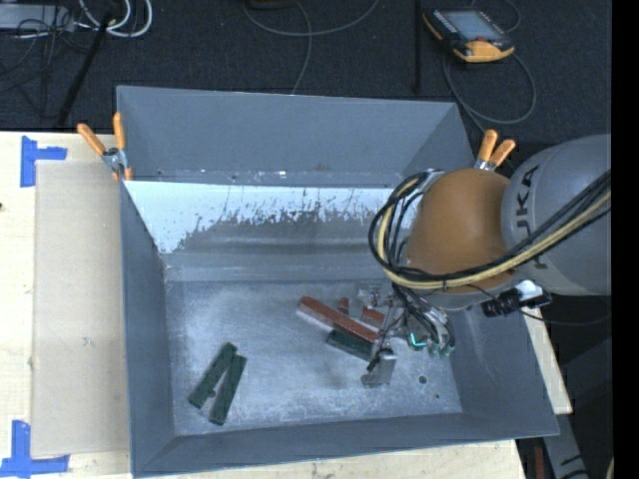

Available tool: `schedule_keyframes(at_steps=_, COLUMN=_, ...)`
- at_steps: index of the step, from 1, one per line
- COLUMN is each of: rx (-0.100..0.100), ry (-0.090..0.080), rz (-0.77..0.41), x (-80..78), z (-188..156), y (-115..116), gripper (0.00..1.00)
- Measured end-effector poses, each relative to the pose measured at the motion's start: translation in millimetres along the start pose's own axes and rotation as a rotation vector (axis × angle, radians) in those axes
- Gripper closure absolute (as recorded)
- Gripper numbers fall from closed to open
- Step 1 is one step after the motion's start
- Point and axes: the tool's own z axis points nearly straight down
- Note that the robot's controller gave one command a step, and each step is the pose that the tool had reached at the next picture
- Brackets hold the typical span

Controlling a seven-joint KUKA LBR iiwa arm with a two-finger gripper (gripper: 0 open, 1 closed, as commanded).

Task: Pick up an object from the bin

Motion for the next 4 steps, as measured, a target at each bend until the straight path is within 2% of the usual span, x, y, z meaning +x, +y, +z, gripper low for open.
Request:
schedule_keyframes(at_steps=1, rx=-0.002, ry=-0.013, rz=0.131, x=-30.9, z=60.5, y=-11.5, gripper=0.00)
schedule_keyframes(at_steps=2, rx=-0.002, ry=-0.019, rz=0.130, x=-33.2, z=54.6, y=-11.6, gripper=1.00)
schedule_keyframes(at_steps=3, rx=-0.001, ry=-0.010, rz=0.130, x=-30.2, z=58.5, y=-11.5, gripper=0.00)
schedule_keyframes(at_steps=4, rx=-0.001, ry=-0.011, rz=0.129, x=-30.0, z=59.0, y=-11.5, gripper=1.00)
